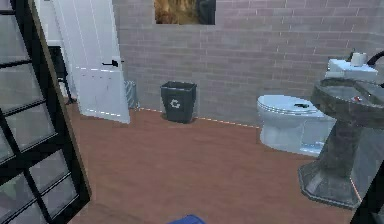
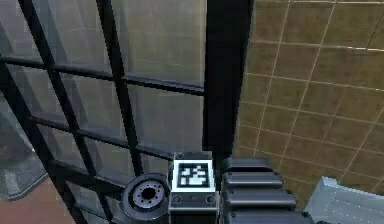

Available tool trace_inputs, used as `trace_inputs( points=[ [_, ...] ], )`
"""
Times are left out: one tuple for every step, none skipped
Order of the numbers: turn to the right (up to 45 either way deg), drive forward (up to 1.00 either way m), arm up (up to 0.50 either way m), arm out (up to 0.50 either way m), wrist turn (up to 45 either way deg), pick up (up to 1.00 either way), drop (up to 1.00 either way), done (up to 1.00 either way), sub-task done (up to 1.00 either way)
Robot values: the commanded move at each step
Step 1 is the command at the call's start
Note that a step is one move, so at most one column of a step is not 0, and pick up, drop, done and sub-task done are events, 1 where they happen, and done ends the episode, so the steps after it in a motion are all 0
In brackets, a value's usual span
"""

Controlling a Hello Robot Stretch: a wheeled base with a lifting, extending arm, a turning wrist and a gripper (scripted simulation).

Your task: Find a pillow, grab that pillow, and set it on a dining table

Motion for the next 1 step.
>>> trace_inputs(
  points=[
    [-12.0, 0.0, 0.0, 0.0, 0.0, 0.0, 0.0, 0.0, 0.0]
  ],
)
